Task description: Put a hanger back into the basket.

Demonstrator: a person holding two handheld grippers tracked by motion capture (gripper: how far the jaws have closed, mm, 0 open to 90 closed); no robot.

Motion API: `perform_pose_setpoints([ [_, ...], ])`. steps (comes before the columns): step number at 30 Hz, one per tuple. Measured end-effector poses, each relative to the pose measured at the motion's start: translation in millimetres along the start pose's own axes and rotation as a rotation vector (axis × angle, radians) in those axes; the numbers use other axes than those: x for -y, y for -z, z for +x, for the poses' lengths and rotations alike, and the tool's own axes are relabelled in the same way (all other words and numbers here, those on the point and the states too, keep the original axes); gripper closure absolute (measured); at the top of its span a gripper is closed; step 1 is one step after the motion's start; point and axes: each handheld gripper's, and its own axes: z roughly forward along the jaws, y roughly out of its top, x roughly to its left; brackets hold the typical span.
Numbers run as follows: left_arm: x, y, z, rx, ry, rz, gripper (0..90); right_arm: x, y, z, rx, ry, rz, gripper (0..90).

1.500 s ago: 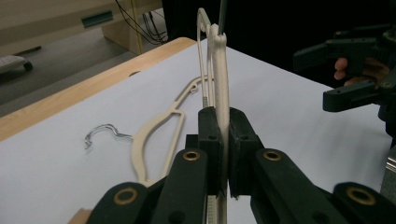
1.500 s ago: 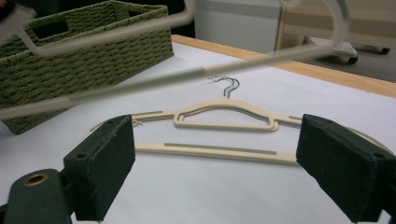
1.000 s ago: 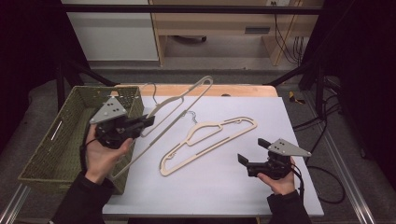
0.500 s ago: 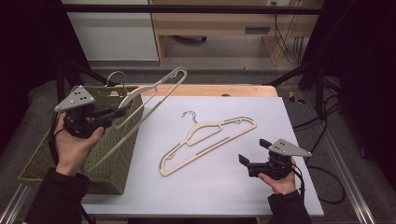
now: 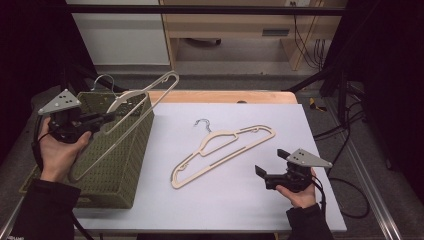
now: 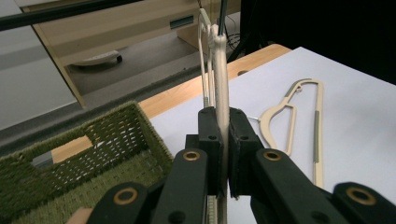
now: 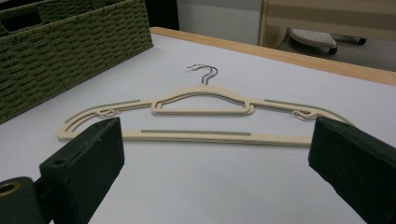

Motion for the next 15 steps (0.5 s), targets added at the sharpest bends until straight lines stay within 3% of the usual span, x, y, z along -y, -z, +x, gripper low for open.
perform_pose_setpoints([
  [7, 17.1, 6.1, 29.6, -0.030, 0.022, 0.024, 85.5, 0.4, -0.7, -0.5, -0.004, -0.005, 0.001, 4.2],
  [15, 33.1, 9.2, 48.2, -0.056, 0.045, 0.047, 85.5, 0.4, -0.5, -0.9, -0.002, -0.002, -0.001, 4.2],
])
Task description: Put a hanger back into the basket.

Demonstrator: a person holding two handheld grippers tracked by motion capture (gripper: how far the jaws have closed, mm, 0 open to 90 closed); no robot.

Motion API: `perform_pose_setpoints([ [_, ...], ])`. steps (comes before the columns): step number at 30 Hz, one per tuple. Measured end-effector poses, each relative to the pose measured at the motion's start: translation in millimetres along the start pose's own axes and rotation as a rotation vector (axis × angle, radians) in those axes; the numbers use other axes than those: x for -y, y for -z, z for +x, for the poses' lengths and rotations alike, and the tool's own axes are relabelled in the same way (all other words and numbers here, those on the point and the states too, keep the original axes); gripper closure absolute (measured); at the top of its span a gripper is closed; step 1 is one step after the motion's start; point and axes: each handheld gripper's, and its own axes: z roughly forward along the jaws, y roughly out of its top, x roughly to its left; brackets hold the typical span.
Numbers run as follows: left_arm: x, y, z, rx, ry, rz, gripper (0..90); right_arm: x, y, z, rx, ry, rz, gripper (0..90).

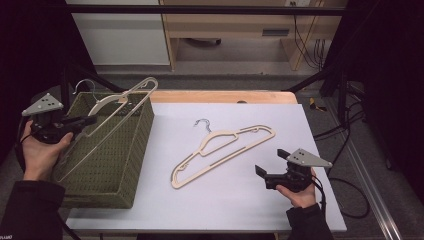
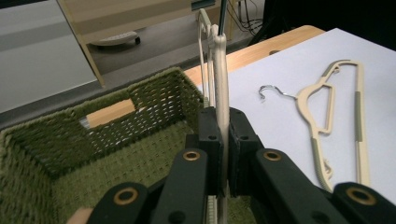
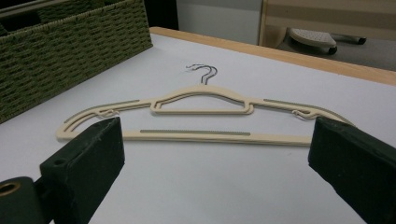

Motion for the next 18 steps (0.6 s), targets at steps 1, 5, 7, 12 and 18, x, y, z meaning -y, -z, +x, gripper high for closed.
perform_pose_setpoints([
  [1, 1.8, 0.8, 2.4, -0.003, 0.003, -0.001, 85.5, 0.1, 0.0, -0.3, 0.001, -0.001, -0.002, 4.2],
  [5, 4.9, 3.7, 7.9, -0.002, 0.003, -0.002, 85.6, 0.2, 0.0, -0.5, 0.004, -0.002, 0.000, 4.2],
  [7, 6.8, 5.9, 12.2, -0.006, -0.006, 0.007, 85.5, 0.2, 0.1, -0.5, 0.003, -0.001, -0.001, 4.1],
  [12, 11.7, 8.0, 20.0, -0.011, 0.009, 0.008, 85.5, 0.0, 0.5, -0.6, 0.003, -0.003, -0.003, 4.1],
  [18, 20.0, 6.8, 26.8, -0.024, 0.015, 0.036, 85.6, -0.4, 1.4, -0.3, 0.004, -0.011, -0.012, 3.7],
])
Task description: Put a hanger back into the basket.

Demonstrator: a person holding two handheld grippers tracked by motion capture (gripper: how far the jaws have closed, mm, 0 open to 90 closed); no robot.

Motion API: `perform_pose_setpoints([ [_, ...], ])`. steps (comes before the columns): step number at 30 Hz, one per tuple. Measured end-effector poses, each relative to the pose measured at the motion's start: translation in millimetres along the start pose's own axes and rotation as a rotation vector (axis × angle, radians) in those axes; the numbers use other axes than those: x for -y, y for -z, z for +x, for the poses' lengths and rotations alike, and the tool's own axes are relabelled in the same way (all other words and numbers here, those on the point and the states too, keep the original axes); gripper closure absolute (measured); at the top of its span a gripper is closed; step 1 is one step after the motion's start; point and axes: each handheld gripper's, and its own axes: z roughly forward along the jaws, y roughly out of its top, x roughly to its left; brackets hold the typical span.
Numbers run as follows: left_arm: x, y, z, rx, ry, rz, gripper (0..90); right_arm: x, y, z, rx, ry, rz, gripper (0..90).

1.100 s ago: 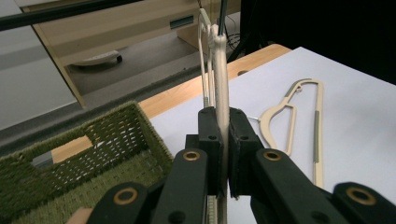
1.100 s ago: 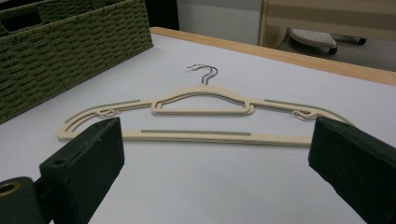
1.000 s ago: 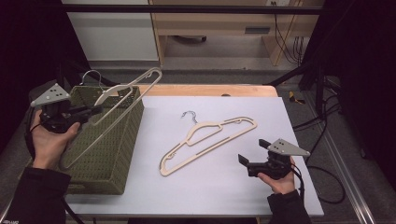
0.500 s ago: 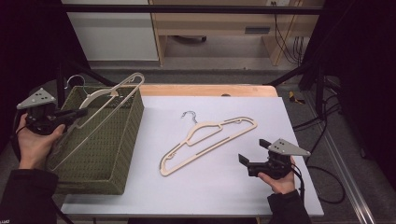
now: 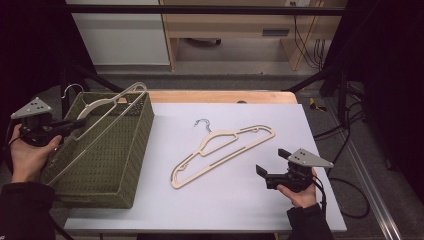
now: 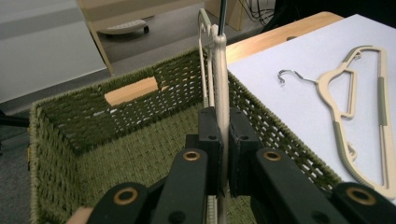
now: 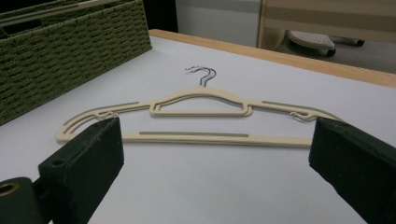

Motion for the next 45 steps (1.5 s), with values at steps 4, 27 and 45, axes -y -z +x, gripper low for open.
perform_pose_setpoints([
  [4, 5.1, 0.6, 4.5, 0.008, 0.005, 0.010, 85.5, -0.2, 0.5, 0.0, -0.002, 0.003, -0.010, 3.5],
  [27, 40.6, -26.5, 6.8, 0.059, 0.048, 0.085, 85.5, 0.3, -0.4, 0.0, -0.002, 0.003, -0.001, 3.5],
  [45, 63.5, -49.3, 13.4, 0.020, 0.127, 0.181, 84.0, 0.6, -0.4, -0.3, -0.008, 0.015, 0.007, 3.5],
])
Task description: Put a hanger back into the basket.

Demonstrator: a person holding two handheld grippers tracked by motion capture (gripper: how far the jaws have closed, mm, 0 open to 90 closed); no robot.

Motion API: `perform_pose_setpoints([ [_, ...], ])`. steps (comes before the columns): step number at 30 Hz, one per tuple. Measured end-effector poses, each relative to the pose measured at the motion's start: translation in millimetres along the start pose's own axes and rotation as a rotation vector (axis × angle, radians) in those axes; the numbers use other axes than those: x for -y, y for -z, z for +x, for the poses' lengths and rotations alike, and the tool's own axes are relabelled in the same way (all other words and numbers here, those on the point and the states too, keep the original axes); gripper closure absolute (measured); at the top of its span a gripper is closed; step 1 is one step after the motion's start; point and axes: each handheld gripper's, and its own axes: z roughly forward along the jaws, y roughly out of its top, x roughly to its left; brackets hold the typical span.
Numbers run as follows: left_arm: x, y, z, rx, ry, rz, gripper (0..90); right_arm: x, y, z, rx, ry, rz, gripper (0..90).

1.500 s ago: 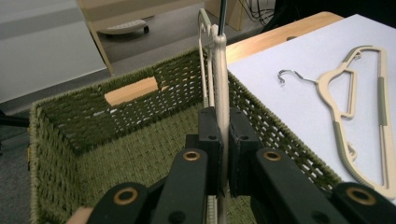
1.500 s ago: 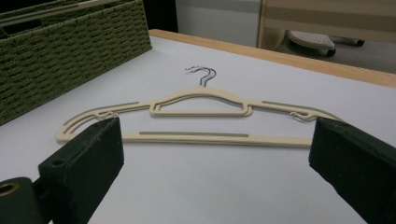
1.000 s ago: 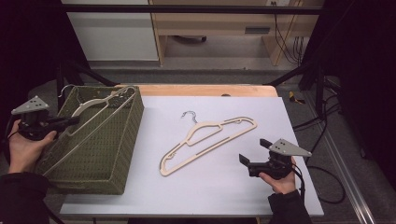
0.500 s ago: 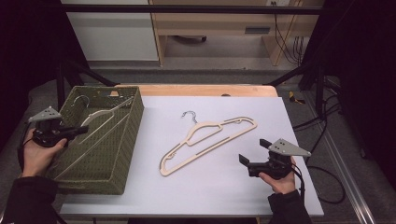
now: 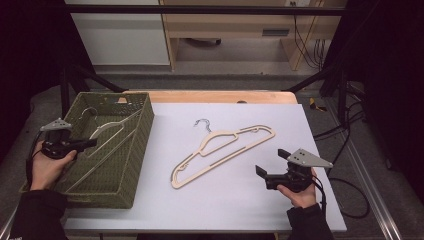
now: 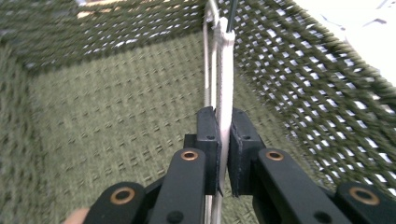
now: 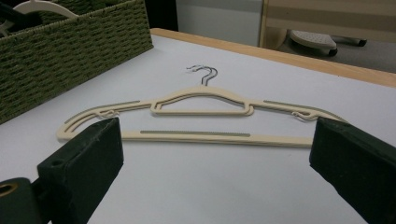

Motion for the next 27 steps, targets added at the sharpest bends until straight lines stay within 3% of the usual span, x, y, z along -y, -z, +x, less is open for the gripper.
perform_pose_setpoints([
  [5, 2.2, -3.2, 3.9, -0.035, 0.026, 0.035, 83.0, 0.0, -0.1, -0.1, 0.002, 0.002, 0.002, 3.5],
  [9, 3.6, -3.5, 7.6, -0.041, 0.053, 0.025, 82.4, -0.1, 0.1, -0.4, 0.003, 0.000, -0.002, 3.5],
  [13, 3.5, -4.8, 12.3, -0.078, 0.077, 0.034, 80.9, -0.1, -0.5, -0.2, 0.004, -0.004, -0.002, 3.5],
  [27, 7.2, -11.4, 22.9, -0.155, 0.144, 0.068, 67.5, -0.9, 0.0, 0.2, 0.005, -0.013, -0.009, 3.5],
])
